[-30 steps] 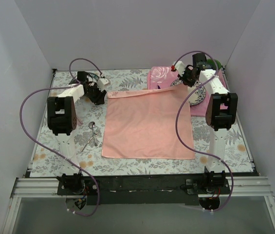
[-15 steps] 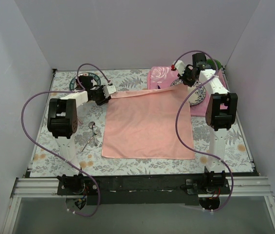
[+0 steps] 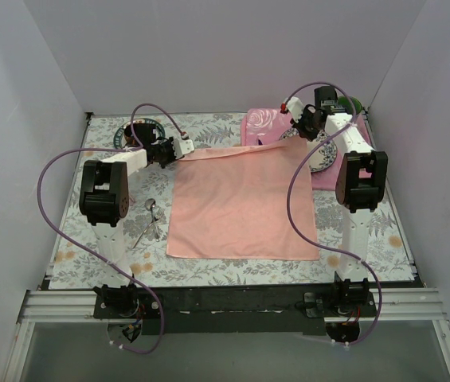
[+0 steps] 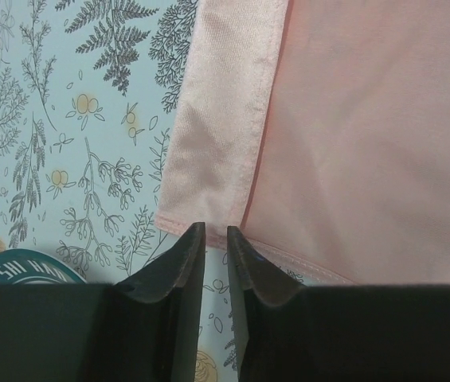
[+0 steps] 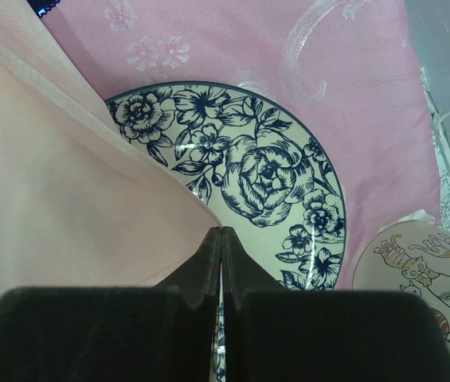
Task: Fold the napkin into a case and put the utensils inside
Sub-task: Pick up the flattened napkin from the center of the board.
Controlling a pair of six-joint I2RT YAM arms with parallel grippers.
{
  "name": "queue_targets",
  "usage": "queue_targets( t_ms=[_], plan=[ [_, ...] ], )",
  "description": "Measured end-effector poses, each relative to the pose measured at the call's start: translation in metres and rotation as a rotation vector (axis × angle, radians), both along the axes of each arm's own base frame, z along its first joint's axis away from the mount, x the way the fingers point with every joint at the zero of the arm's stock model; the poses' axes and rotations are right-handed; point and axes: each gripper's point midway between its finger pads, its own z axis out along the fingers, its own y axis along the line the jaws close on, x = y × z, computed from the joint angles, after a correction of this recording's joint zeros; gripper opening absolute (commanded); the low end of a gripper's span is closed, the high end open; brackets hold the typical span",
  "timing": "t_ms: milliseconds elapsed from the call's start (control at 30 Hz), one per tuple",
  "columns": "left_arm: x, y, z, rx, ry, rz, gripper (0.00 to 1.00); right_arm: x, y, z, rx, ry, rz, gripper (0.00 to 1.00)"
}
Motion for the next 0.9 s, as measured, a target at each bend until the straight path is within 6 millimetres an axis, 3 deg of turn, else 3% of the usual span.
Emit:
queue_targets(
  t_ms=[133, 367, 567, 900],
  plan=[
    [0.001, 0.0, 0.001, 0.005, -0.009, -0.004, 0.12, 0.0, -0.001, -0.001, 0.001, 0.003, -0.004, 0.01],
    [-0.001, 0.0, -0.002, 0.03, -0.032, -0.035, 0.23, 0.0, -0.001, -0.001, -0.001, 0.001, -0.006, 0.01],
    [-0.006, 0.004, -0.01, 0.067, -0.049, -0.059, 0.25, 0.001, -0.002, 0.0, 0.003, 0.001, -0.015, 0.01],
    [0.0, 0.002, -0.006, 0.086, -0.089, -0.065, 0.11, 0.001, -0.004, 0.0, 0.005, 0.003, -0.023, 0.01]
  ],
)
